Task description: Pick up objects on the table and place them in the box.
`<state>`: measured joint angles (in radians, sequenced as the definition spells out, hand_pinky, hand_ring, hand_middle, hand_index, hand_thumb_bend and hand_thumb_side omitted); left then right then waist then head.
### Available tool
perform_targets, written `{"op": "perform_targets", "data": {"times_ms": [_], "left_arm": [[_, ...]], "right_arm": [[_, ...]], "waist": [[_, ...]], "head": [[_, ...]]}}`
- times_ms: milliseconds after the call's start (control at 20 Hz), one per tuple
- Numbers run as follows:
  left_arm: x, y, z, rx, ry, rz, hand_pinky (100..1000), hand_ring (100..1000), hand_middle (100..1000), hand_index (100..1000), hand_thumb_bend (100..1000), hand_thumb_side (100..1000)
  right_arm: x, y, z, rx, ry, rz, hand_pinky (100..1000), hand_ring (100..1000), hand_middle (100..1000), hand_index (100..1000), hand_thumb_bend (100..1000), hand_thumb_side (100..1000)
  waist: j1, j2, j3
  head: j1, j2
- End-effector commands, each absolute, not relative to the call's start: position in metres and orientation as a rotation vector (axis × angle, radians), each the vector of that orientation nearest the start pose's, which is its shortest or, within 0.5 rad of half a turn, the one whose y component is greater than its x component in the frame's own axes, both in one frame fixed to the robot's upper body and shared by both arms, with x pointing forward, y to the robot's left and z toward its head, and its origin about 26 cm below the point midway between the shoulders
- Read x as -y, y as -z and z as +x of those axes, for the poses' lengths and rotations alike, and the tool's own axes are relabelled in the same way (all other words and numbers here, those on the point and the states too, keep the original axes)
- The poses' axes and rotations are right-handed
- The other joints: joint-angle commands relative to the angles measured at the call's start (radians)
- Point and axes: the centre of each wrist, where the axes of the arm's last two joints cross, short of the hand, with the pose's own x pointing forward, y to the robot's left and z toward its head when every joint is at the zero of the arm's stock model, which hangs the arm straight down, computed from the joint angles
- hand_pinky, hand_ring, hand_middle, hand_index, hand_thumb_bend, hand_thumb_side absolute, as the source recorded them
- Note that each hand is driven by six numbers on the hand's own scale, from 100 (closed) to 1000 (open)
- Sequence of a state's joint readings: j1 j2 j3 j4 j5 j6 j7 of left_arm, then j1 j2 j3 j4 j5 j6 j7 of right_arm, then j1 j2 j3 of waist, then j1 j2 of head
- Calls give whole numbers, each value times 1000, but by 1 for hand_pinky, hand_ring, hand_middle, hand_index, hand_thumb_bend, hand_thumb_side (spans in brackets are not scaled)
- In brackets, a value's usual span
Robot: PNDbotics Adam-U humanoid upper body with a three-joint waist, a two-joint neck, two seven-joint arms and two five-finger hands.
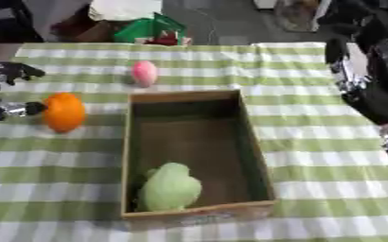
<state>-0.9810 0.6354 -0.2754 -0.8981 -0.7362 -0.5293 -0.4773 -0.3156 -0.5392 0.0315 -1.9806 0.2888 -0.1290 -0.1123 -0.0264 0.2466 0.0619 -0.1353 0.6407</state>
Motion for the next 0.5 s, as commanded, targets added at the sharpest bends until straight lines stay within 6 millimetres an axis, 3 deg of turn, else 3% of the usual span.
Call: {"op": "perform_targets", "data": {"times_ms": [50,500], "left_arm": [[-329,-242,477,1375,1881,795,795,893,896,1000,557,1000],[-310,-248,484,1196,1950,808,808,890,888,1000,601,1000]], "right_arm": [[282,-226,298,2398,-697,-668,876,997,754,953,100,787],[280,-226,299,2401,-695,-661,878,997,752,953,100,790]], "waist": [[4,-15,-2],[4,-2,-17]], "head": [[4,-13],[9,-22]]}}
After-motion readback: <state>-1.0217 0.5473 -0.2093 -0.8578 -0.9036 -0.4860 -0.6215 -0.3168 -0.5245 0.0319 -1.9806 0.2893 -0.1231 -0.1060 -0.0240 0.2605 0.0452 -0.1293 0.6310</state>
